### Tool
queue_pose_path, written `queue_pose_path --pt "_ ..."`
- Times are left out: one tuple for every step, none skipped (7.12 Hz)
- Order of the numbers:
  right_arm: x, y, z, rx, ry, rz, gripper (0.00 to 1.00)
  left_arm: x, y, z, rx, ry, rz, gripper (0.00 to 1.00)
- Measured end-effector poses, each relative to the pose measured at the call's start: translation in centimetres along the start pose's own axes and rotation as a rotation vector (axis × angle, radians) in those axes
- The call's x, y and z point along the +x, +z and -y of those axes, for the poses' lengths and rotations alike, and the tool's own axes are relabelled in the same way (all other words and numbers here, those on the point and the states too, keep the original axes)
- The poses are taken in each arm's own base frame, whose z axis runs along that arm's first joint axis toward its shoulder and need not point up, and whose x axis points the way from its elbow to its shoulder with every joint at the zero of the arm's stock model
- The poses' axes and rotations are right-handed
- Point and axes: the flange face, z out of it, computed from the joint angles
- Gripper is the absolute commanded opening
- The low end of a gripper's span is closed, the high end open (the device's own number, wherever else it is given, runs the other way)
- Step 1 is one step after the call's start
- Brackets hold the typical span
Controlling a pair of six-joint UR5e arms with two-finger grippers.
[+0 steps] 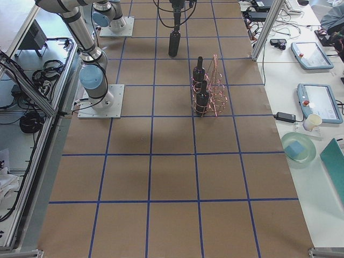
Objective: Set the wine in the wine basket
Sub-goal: 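Open the left gripper and lift it off the standing bottle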
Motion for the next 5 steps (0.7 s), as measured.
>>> queue_pose_path --pt "0.0 0.03 0.02 -0.001 0.0 0.0 1.0 0.02 -0.03 -0.01 -0.001 0.0 -0.002 0.59" --pt "-0.02 0.04 0.02 -0.001 0.001 0.0 1.0 0.04 -0.06 -0.02 -0.002 0.0 -0.004 0.59" --pt "-0.04 0.0 -0.01 0.0 0.005 0.0 1.0 0.05 -0.09 0.01 -0.002 0.0 -0.007 0.6" --pt "-0.04 -0.02 -0.02 0.001 0.007 0.0 1.0 0.04 -0.15 0.08 0.001 0.002 -0.01 0.81" --pt "-0.03 -0.04 -0.03 0.001 0.009 0.0 1.0 0.05 -0.35 0.15 0.006 0.002 -0.012 0.98"
